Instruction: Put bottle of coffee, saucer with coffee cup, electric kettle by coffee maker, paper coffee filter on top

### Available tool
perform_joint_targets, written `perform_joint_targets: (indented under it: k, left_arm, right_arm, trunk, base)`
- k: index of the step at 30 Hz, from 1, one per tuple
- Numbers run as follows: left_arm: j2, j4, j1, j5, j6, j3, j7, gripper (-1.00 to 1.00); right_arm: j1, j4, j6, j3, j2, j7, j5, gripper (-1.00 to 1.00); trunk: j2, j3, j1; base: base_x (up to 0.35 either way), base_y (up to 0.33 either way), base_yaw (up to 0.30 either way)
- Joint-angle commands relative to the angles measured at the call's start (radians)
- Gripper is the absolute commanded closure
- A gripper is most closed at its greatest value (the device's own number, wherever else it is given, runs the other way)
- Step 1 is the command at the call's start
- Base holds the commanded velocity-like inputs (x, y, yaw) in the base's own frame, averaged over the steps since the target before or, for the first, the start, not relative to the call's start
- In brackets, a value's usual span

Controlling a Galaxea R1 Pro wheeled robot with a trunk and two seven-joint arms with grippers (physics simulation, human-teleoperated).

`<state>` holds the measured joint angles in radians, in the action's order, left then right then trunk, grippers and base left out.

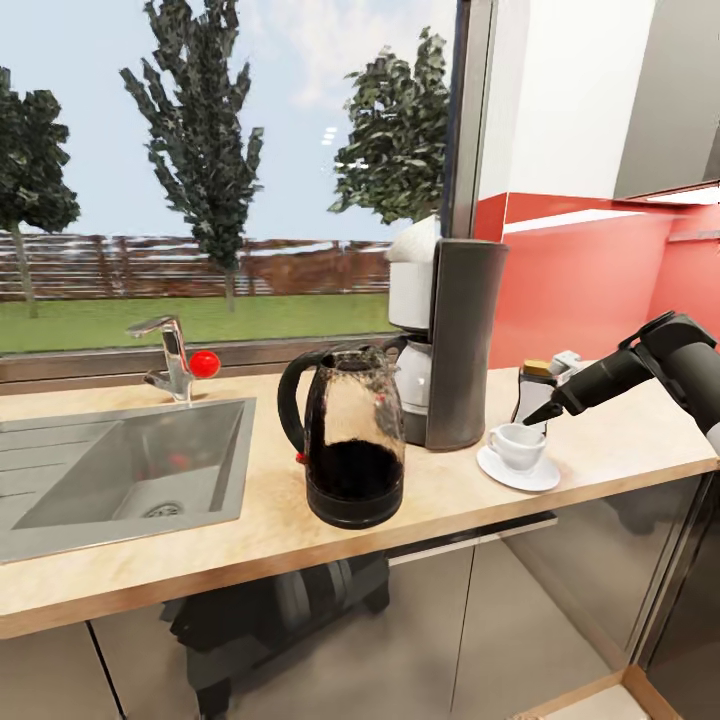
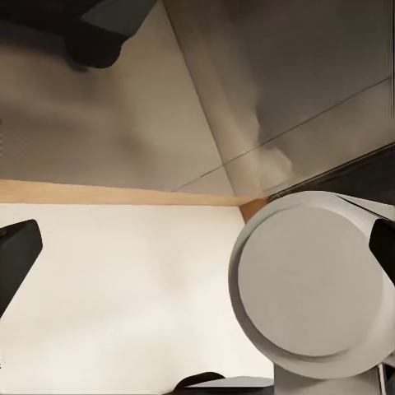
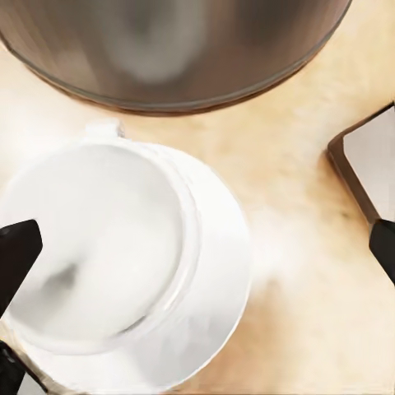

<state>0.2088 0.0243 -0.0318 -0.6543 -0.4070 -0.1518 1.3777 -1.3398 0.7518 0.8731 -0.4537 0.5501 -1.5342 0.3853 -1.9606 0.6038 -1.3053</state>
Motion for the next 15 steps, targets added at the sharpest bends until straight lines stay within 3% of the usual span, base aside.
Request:
perform_joint_targets:
  k: [1, 7, 15]
  left_arm:
    - [0.0, 0.002, 0.0, 0.007, -0.006, -0.008, 0.001, -1.0]
    - [0.0, 0.002, 0.0, 0.007, -0.006, -0.008, 0.001, -1.0]
    - [0.0, 0.002, 0.0, 0.007, -0.006, -0.008, 0.0, -1.0]
  right_arm:
    - [-0.001, 0.001, 0.01, -0.002, 0.001, -0.008, 0.007, -1.0]
    - [-0.001, 0.001, 0.01, -0.002, 0.002, -0.009, 0.007, -1.0]
    - [-0.001, 0.0, 0.01, -0.002, 0.005, -0.01, 0.006, -1.0]
  trunk:
    - [0.0, 0.001, 0.0]
    - [0.0, 0.001, 0.0]
    - [0.0, 0.001, 0.0]
  base:
    - [-0.228, 0.0, 0.0]
    - [-0.191, 0.0, 0.0]
    - [-0.304, 0.0, 0.0]
